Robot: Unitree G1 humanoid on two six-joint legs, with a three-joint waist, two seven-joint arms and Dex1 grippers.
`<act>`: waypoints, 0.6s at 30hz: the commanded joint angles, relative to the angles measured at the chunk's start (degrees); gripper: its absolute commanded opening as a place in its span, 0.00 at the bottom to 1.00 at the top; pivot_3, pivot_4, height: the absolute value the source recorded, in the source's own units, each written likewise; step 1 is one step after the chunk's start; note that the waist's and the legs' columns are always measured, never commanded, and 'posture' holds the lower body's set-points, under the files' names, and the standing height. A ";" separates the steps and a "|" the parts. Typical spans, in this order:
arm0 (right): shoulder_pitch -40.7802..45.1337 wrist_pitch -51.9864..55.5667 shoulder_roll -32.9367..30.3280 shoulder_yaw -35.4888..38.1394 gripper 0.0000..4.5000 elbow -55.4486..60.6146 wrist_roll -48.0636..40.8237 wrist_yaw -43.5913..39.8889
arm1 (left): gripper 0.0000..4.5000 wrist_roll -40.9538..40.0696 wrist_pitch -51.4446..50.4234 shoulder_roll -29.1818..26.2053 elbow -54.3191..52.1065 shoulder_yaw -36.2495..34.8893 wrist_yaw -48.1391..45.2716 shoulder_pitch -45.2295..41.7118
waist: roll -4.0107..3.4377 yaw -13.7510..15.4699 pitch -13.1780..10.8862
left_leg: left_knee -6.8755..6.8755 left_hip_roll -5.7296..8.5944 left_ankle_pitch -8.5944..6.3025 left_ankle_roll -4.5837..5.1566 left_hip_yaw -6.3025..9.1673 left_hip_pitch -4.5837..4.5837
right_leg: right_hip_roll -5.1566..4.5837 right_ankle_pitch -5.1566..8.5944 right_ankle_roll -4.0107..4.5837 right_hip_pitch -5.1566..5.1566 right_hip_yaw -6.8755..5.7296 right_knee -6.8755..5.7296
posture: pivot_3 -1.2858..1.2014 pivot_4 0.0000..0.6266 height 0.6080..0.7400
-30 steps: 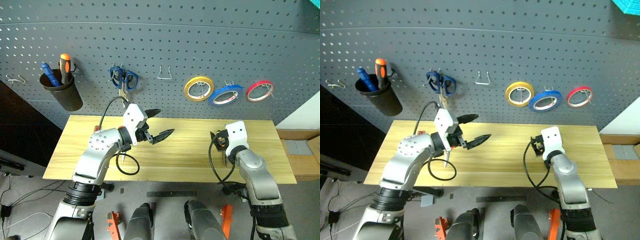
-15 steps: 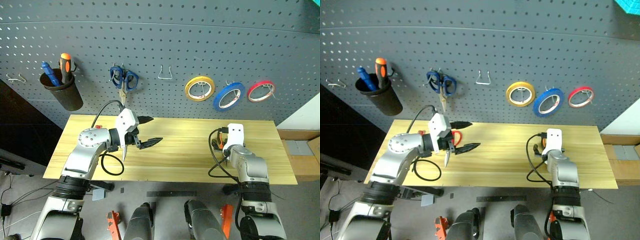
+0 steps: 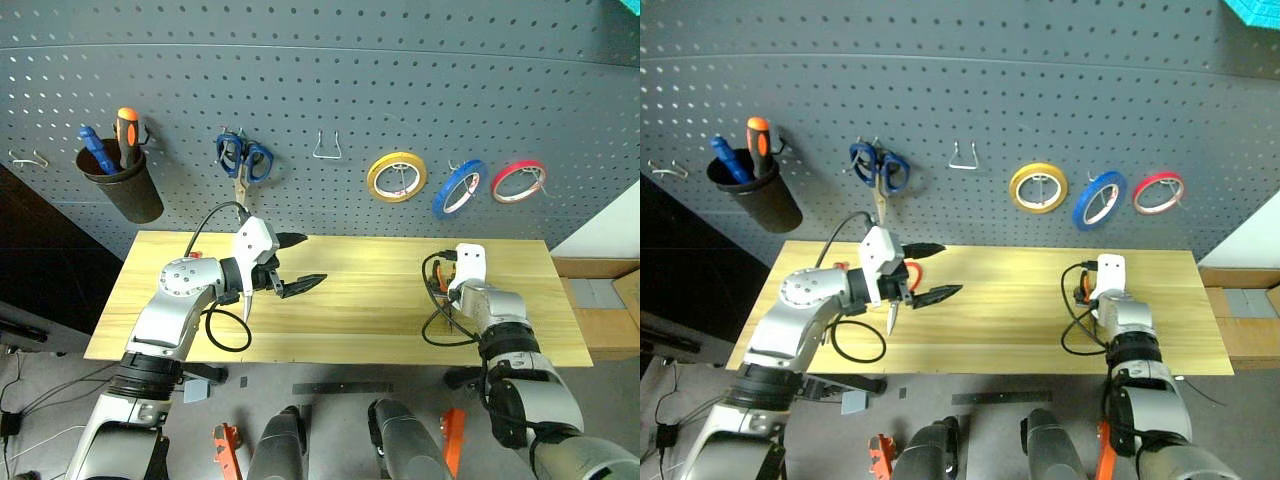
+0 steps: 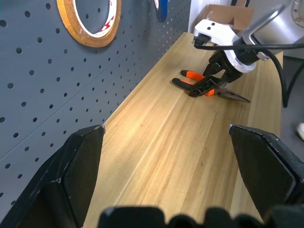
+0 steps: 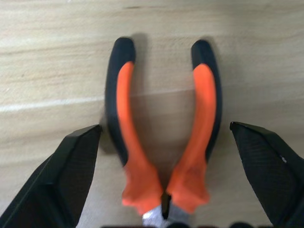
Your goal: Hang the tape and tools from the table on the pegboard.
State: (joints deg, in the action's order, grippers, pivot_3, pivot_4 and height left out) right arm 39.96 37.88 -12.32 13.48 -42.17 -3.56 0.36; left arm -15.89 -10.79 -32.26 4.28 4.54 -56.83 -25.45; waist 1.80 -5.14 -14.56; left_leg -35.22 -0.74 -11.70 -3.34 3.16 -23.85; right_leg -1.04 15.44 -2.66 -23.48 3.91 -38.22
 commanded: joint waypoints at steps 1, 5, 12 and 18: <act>-0.09 0.78 -0.81 0.73 0.72 -3.06 -0.73 0.58 | 1.00 -0.91 0.41 0.23 -2.86 -1.27 0.45 0.41 | 0.01 0.00 0.01 | 0.00 0.00 0.00 0.00 0.00 0.00 | 0.00 0.00 0.00 0.00 0.00 0.00 | 0.48 0.38 1.00; 0.13 1.42 -0.21 2.43 0.60 -2.87 -2.52 1.68 | 1.00 -1.45 0.47 0.49 -3.37 -2.01 0.90 1.49 | 0.02 0.01 0.03 | -0.05 0.00 0.00 0.00 0.01 0.00 | 0.00 0.00 0.00 0.02 0.00 -0.04 | 0.48 0.36 1.00; -4.79 8.56 1.91 0.13 0.60 18.94 -4.66 1.11 | 1.00 -1.33 1.80 1.31 -3.67 -4.65 5.04 3.53 | 0.00 0.05 0.04 | -0.34 0.01 0.00 -0.01 0.07 -0.01 | 0.00 0.01 0.00 -0.06 -0.01 -0.51 | 0.48 0.31 1.00; -18.23 20.81 4.10 -9.87 0.60 58.40 -6.38 -0.67 | 1.00 -1.60 3.44 1.61 -5.15 -7.64 8.33 7.29 | -0.07 -0.09 0.09 | -0.60 -0.01 0.00 -0.01 0.06 -0.07 | 0.01 0.02 -0.02 -0.17 0.03 -0.76 | 0.48 0.29 1.00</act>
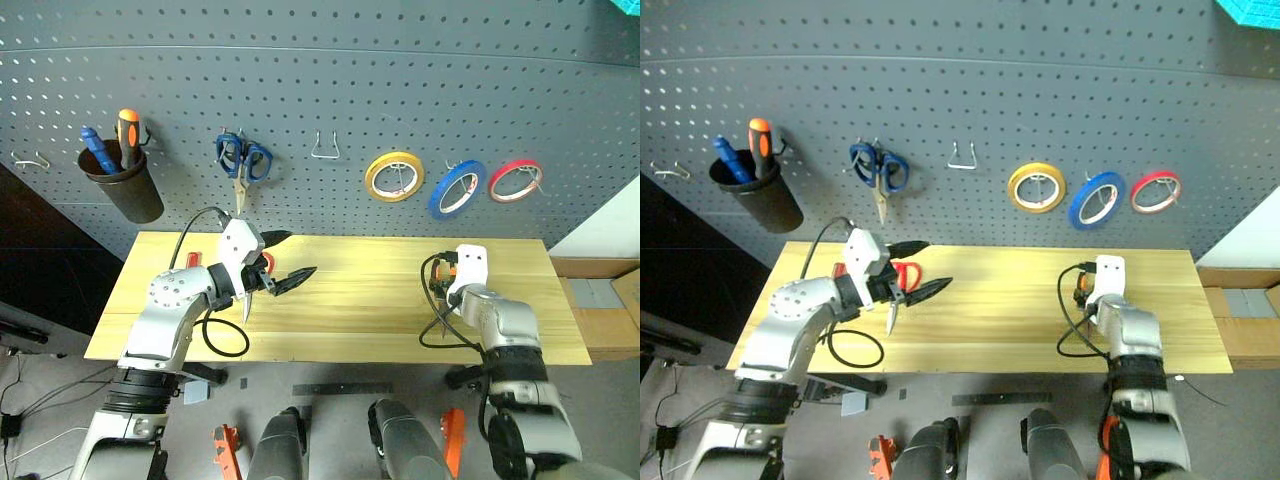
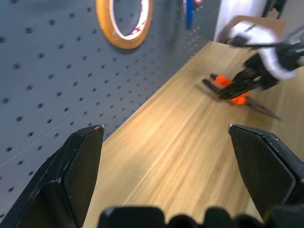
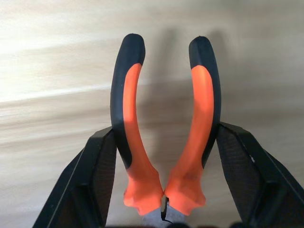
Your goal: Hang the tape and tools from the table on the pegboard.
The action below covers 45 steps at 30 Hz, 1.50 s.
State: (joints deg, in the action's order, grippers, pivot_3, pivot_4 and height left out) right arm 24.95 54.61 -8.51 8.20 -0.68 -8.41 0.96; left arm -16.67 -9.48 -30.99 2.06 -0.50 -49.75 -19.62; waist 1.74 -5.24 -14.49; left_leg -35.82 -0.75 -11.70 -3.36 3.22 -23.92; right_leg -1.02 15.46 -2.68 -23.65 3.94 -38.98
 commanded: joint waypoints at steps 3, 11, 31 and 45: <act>-8.19 5.29 -2.57 -13.25 0.60 30.74 -1.02 -4.03 | 1.00 -3.04 2.18 0.64 -4.15 -4.65 1.43 3.48 | 0.01 0.05 0.03 | -0.02 -0.02 0.00 -0.01 0.00 -0.01 | 0.02 0.03 -0.05 -0.01 0.00 0.01 | 0.47 0.29 1.00; -1.47 0.72 -2.66 -22.35 0.60 42.42 2.53 -3.82 | 1.00 -11.27 0.38 0.89 -7.41 -12.69 2.54 6.72 | 0.09 -0.05 0.08 | -0.18 -0.03 0.00 -0.01 -0.03 -0.03 | 0.00 0.12 -0.19 0.00 0.01 0.04 | 0.48 0.29 1.00; 34.55 -30.94 10.18 -16.86 0.60 -2.81 6.90 -2.23 | 1.00 -12.55 -1.31 -0.33 -12.54 -18.43 9.53 8.80 | 0.69 0.90 0.49 | -0.15 0.02 0.00 -0.03 0.13 -0.24 | -0.11 -0.06 0.09 -0.18 -0.24 -0.06 | 0.53 0.22 1.00; 46.11 -57.03 12.53 -12.07 0.60 -33.31 10.10 3.71 | 1.00 -11.43 -1.53 2.32 -11.43 -14.73 13.64 2.63 | 1.05 2.35 0.97 | -0.15 -0.02 0.04 -0.10 0.07 -0.39 | -0.11 -0.15 0.23 -0.41 -0.26 -0.16 | 0.54 0.21 1.00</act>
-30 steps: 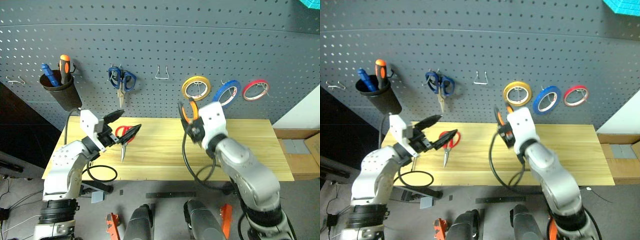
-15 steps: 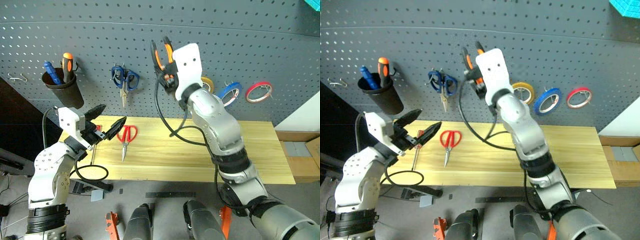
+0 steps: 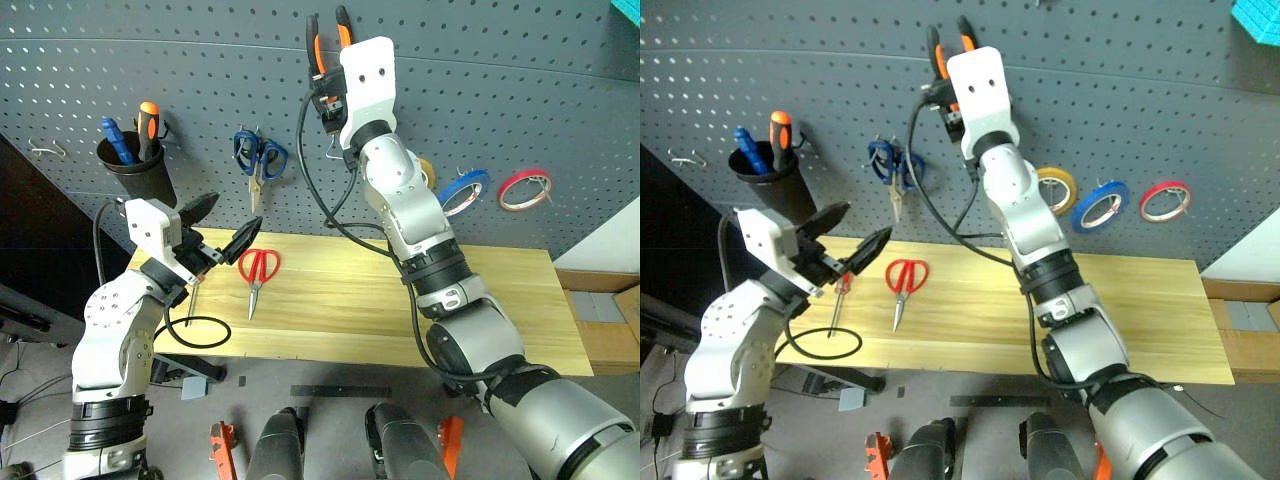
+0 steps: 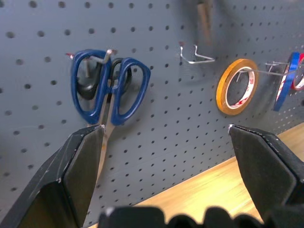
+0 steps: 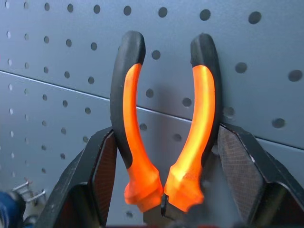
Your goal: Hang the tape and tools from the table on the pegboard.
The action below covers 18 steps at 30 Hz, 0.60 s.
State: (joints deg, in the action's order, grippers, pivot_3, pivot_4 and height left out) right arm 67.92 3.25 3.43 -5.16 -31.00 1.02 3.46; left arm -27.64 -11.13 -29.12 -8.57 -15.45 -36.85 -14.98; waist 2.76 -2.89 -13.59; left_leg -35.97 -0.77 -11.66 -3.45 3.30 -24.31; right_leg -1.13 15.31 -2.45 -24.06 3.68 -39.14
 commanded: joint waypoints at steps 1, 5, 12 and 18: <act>3.35 -7.47 0.68 1.16 0.60 -5.05 1.13 1.66 | 1.00 -0.18 0.26 0.81 -0.49 0.64 0.87 -2.72 | 0.05 0.00 0.16 | 0.00 -0.01 0.00 0.00 -0.01 0.00 | 0.01 -0.01 0.02 0.00 0.00 -0.01 | 0.54 0.21 1.00; 2.76 -12.20 0.46 0.67 0.60 -10.60 2.87 2.83 | 1.00 0.14 0.28 1.83 -0.22 2.02 0.85 -4.15 | 0.03 0.17 0.79 | -0.01 0.01 0.01 -0.01 0.00 0.00 | 0.01 -0.03 0.03 0.02 -0.01 -0.01 | 0.54 0.21 1.00; -0.60 -13.38 0.01 -0.20 0.60 -10.57 5.62 3.69 | 1.00 0.09 0.61 1.88 0.19 2.18 0.60 -3.93 | 0.01 0.23 0.81 | -0.04 0.00 0.03 -0.03 0.03 0.00 | 0.04 -0.04 0.05 0.01 -0.02 -0.09 | 0.54 0.22 1.00; -3.80 -11.27 0.84 -0.40 0.60 -10.11 6.46 3.86 | 1.00 0.32 0.88 1.93 0.99 2.71 0.09 -4.27 | 0.02 0.36 0.92 | -0.04 0.01 0.03 -0.04 0.02 0.00 | 0.03 -0.04 0.05 0.00 -0.01 -0.09 | 0.54 0.23 1.00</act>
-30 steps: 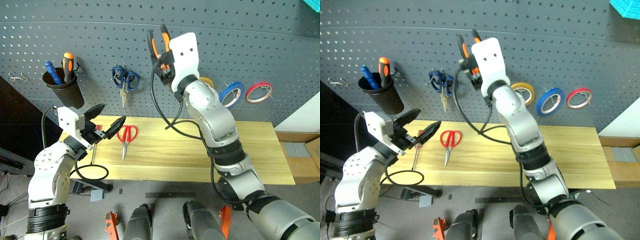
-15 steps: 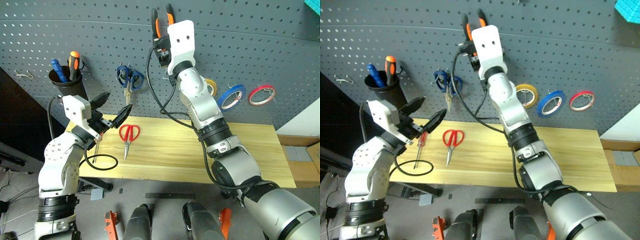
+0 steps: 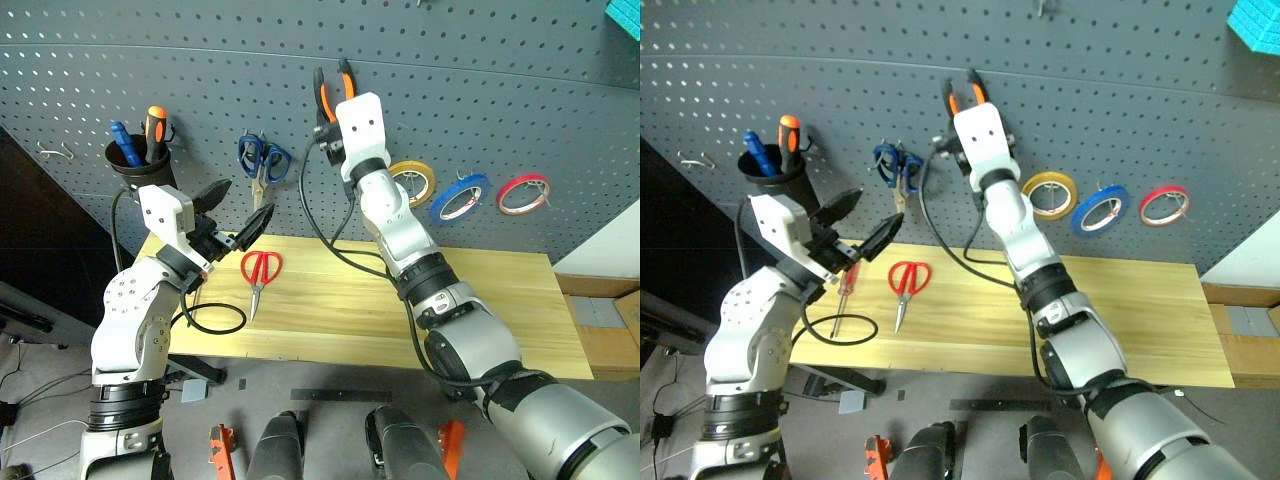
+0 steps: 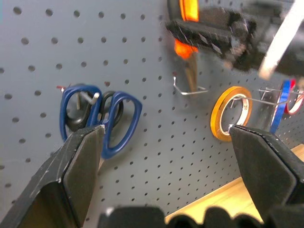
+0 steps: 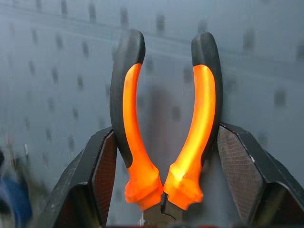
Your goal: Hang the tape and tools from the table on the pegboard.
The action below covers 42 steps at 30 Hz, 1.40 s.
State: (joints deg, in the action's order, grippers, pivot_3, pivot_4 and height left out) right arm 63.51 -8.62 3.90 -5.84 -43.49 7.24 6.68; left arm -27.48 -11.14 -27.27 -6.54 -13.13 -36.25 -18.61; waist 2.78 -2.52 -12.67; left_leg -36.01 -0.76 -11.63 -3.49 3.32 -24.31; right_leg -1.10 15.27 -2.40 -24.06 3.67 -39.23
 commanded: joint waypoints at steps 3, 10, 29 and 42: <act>-0.04 3.22 0.59 0.92 0.60 1.26 -0.05 0.71 | 1.00 0.38 1.07 0.12 -0.40 0.66 -0.95 -0.82 | -0.01 -0.01 0.01 | 0.00 -0.01 0.00 0.00 0.00 0.00 | 0.01 0.00 0.00 0.00 -0.01 -0.01 | 0.54 0.23 1.00; -1.08 7.03 0.32 1.89 0.95 1.56 -0.61 0.94 | 1.00 0.73 1.29 0.55 -0.17 1.27 -1.10 -0.45 | 0.00 0.17 0.01 | -0.09 0.01 0.01 0.00 0.02 0.02 | 0.01 0.00 0.00 0.01 0.00 -0.18 | 0.53 0.24 1.00; -25.64 40.56 -0.19 -6.74 0.99 40.59 -3.60 -15.19 | 1.00 11.15 -16.47 -1.21 -1.62 6.75 11.88 6.77 | -0.01 0.27 0.02 | 0.00 0.00 0.11 0.04 0.07 0.31 | 0.05 -0.02 0.05 0.22 0.02 -0.22 | 0.52 0.26 1.00; -34.76 60.60 -14.35 -21.04 0.99 67.51 -13.22 -34.08 | 1.00 19.18 -31.87 2.08 19.04 8.27 24.91 -1.15 | -0.09 0.14 -0.03 | -0.10 0.00 0.12 0.03 0.45 0.48 | 0.09 0.01 0.04 0.58 -0.32 -0.03 | 0.50 0.33 1.00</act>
State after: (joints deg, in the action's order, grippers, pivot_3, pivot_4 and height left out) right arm 28.30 53.51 -10.17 -25.22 21.02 -5.75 -26.25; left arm -9.63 -43.73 -25.57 10.98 -5.78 -11.77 -17.94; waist 2.69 -2.38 -12.70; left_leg -36.12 -0.75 -11.51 -3.45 3.80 -23.83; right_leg -1.01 15.28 -2.36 -23.41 3.31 -39.16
